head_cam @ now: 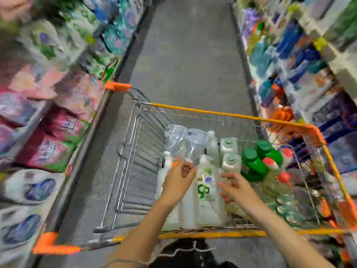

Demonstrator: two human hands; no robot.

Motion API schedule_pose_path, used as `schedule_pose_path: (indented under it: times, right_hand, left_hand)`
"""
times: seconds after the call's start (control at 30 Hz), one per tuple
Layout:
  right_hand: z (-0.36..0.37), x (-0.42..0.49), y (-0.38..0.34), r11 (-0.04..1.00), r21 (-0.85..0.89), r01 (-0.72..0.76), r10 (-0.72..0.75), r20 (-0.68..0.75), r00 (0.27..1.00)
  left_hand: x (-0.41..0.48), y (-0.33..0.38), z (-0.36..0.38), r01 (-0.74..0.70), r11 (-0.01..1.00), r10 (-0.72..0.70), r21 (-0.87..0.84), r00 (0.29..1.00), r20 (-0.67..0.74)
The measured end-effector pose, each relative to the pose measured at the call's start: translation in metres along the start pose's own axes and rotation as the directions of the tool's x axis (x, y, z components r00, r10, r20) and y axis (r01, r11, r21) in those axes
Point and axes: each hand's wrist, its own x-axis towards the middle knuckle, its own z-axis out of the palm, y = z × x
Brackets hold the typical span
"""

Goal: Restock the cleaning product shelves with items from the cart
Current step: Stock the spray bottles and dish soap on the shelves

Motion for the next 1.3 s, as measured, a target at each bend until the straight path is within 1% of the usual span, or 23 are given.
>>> schedule_pose_path:
  times: [0.03,0.1,0.17,0.2,0.27,0.3,0.4,0.47,0.53,0.6,0.67,0.7,0.73,0.77,0.8,0.87,0.93,1.0,1.03,1.07,1.17,1.23,1.3]
  right_hand:
    - [0.011,0.015,0.002,0.998,0.026,-0.065,0.064,0.022,0.998]
    - [0.029,0.042,0.004,0.97,0.14,-0.199,0.195,0.038,0.98]
    - [0.045,0.062,0.004,0.914,0.278,-0.295,0.287,0.07,0.955]
    - [0.054,0.071,0.004,0.89,0.319,-0.325,0.316,0.082,0.945]
    - [0.071,0.086,0.003,0.879,0.315,-0.358,0.352,0.076,0.933]
    - [0.079,0.095,0.003,0.891,0.279,-0.357,0.357,0.055,0.933]
    - [0.097,0.111,0.002,0.937,0.153,-0.314,0.319,-0.01,0.948]
    - [0.103,0.12,0.002,0.948,0.086,-0.306,0.307,0.006,0.952]
    - [0.105,0.126,0.005,0.953,0.022,-0.302,0.302,0.024,0.953]
    - [0.105,0.131,0.008,0.955,0.012,-0.295,0.295,0.013,0.955]
    - [0.104,0.132,0.007,0.964,0.064,-0.26,0.26,0.0,0.966]
    - [0.104,0.131,0.007,0.973,0.1,-0.209,0.211,-0.006,0.977]
    - [0.104,0.13,0.007,0.987,0.085,-0.135,0.136,-0.013,0.991]
    - [0.104,0.128,0.008,0.999,-0.001,-0.054,0.054,-0.008,0.999]
    - [0.104,0.126,0.009,0.992,-0.125,0.012,-0.01,0.017,1.0]
    - [0.101,0.122,0.009,0.931,-0.349,0.112,-0.099,0.055,0.994]
    - [0.091,0.126,0.003,0.859,-0.478,0.184,-0.224,-0.027,0.974]
    - [0.078,0.135,-0.012,0.834,-0.49,0.253,-0.343,-0.101,0.934]
    - [0.072,0.139,-0.023,0.828,-0.479,0.292,-0.377,-0.089,0.922]
    - [0.065,0.144,-0.034,0.829,-0.462,0.315,-0.386,-0.066,0.92]
    - [0.051,0.145,-0.067,0.857,-0.39,0.338,-0.383,-0.04,0.923]
    - [0.043,0.135,-0.089,0.869,-0.357,0.342,-0.396,-0.09,0.914]
    - [0.031,0.121,-0.114,0.883,-0.315,0.346,-0.402,-0.132,0.906]
  left_hand:
    - [0.012,-0.01,-0.005,0.038,0.999,-0.038,0.036,0.999,0.002]
    - [0.034,-0.028,-0.012,0.076,0.984,-0.078,0.161,0.997,0.01]
    - [0.053,-0.043,-0.015,0.105,0.957,-0.113,0.272,0.993,0.017]
    - [0.061,-0.048,-0.017,0.148,0.943,-0.161,0.299,0.987,0.019]
    - [0.078,-0.059,-0.018,0.231,0.915,-0.25,0.33,0.968,0.015]
    - [0.087,-0.063,-0.019,0.269,0.903,-0.292,0.334,0.956,0.018]
    - [0.109,-0.069,-0.024,0.397,0.887,-0.413,0.234,0.91,0.021]
    - [0.119,-0.072,-0.025,0.488,0.867,-0.496,0.1,0.865,0.075]
    - [0.125,-0.072,-0.025,0.568,0.823,-0.561,-0.02,0.816,0.138]
    - [0.13,-0.074,-0.024,0.611,0.779,-0.593,-0.137,0.791,0.152]
    - [0.134,-0.077,-0.02,0.629,0.738,-0.618,-0.245,0.776,0.13]
    - [0.136,-0.082,-0.017,0.625,0.735,-0.622,-0.265,0.776,0.105]
    - [0.137,-0.083,-0.016,0.619,0.743,-0.622,-0.254,0.779,0.08]
    - [0.136,-0.077,-0.017,0.599,0.761,-0.607,-0.251,0.793,0.054]
    - [0.136,-0.071,-0.019,0.566,0.787,-0.582,-0.246,0.813,0.01]
    - [0.139,-0.058,-0.024,0.48,0.856,-0.504,-0.19,0.857,-0.108]
    - [0.144,-0.046,-0.026,0.41,0.893,-0.436,-0.186,0.89,-0.133]
    - [0.147,-0.037,-0.027,0.387,0.886,-0.424,-0.255,0.899,-0.11]
    - [0.147,-0.035,-0.027,0.366,0.884,-0.409,-0.29,0.907,-0.103]
    - [0.145,-0.038,-0.027,0.343,0.896,-0.383,-0.28,0.918,-0.1]
    - [0.133,-0.046,-0.029,0.234,0.955,-0.248,-0.181,0.967,-0.061]
    - [0.126,-0.048,-0.032,0.116,0.992,-0.118,-0.041,0.992,-0.041]
    - [0.124,-0.039,-0.036,0.009,1.0,-0.009,0.009,1.0,-0.014]
